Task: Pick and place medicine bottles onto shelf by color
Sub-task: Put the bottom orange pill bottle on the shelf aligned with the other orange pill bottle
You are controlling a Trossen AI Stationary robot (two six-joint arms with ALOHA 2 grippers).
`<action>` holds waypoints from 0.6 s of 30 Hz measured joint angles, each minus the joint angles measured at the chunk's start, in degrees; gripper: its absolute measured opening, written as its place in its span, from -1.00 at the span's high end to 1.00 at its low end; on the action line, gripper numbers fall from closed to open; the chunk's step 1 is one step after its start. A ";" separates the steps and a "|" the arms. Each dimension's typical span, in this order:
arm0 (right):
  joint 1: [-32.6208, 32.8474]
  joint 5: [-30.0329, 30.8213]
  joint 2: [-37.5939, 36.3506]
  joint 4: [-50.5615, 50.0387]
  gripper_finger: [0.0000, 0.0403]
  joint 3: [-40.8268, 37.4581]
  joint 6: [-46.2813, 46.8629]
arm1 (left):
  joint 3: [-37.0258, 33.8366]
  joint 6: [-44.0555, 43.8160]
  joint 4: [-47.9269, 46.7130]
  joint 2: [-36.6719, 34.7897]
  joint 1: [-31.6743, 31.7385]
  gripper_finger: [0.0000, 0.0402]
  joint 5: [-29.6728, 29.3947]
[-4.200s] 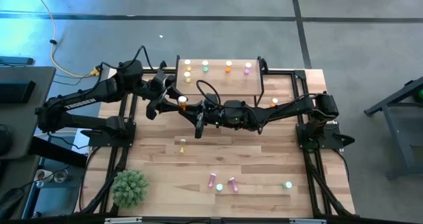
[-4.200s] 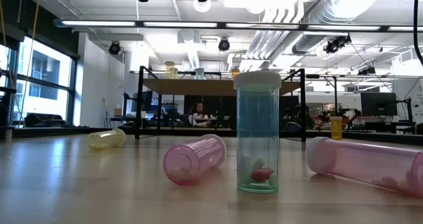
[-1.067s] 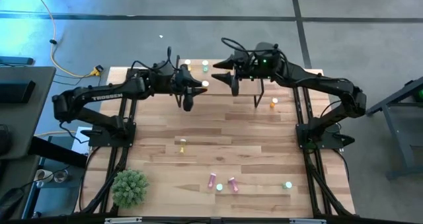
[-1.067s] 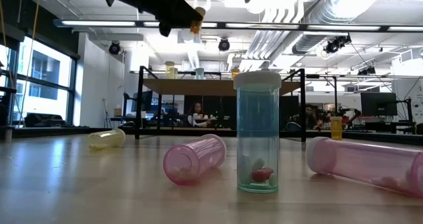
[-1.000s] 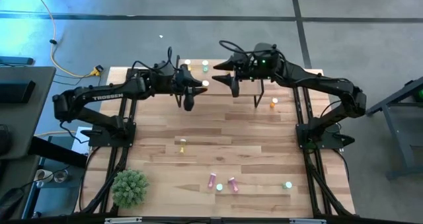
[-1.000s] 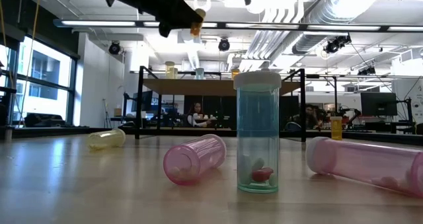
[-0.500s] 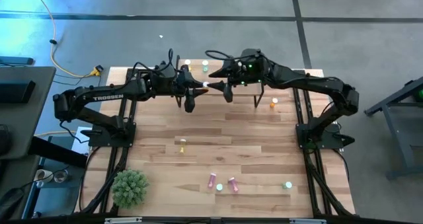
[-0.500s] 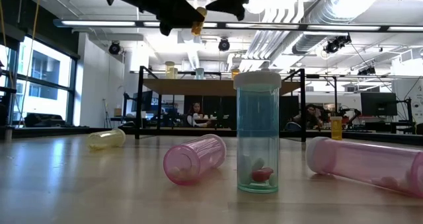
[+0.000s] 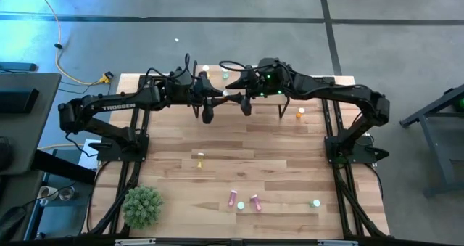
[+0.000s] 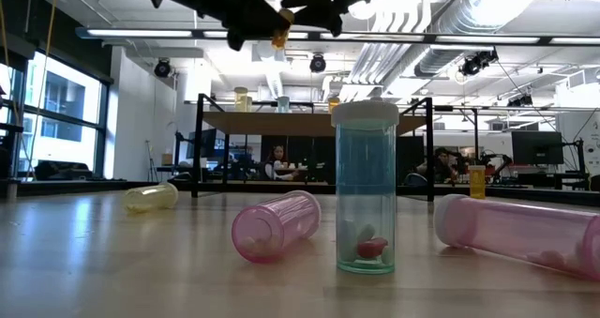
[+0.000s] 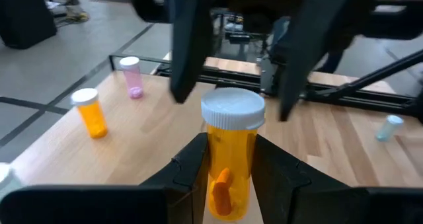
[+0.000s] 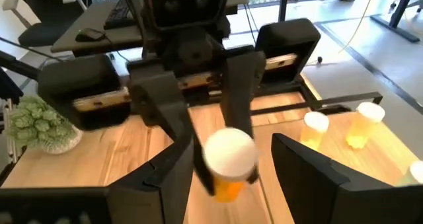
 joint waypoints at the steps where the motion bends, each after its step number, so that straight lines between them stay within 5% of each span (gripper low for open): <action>1: -0.02 -0.12 0.04 -0.07 0.03 0.00 0.00 | 0.00 -0.02 0.05 0.00 0.00 0.56 0.69; 18: 0.15 -4.25 0.07 0.41 0.08 0.00 -0.04 | 0.02 -0.55 2.98 -0.04 -0.37 0.56 2.82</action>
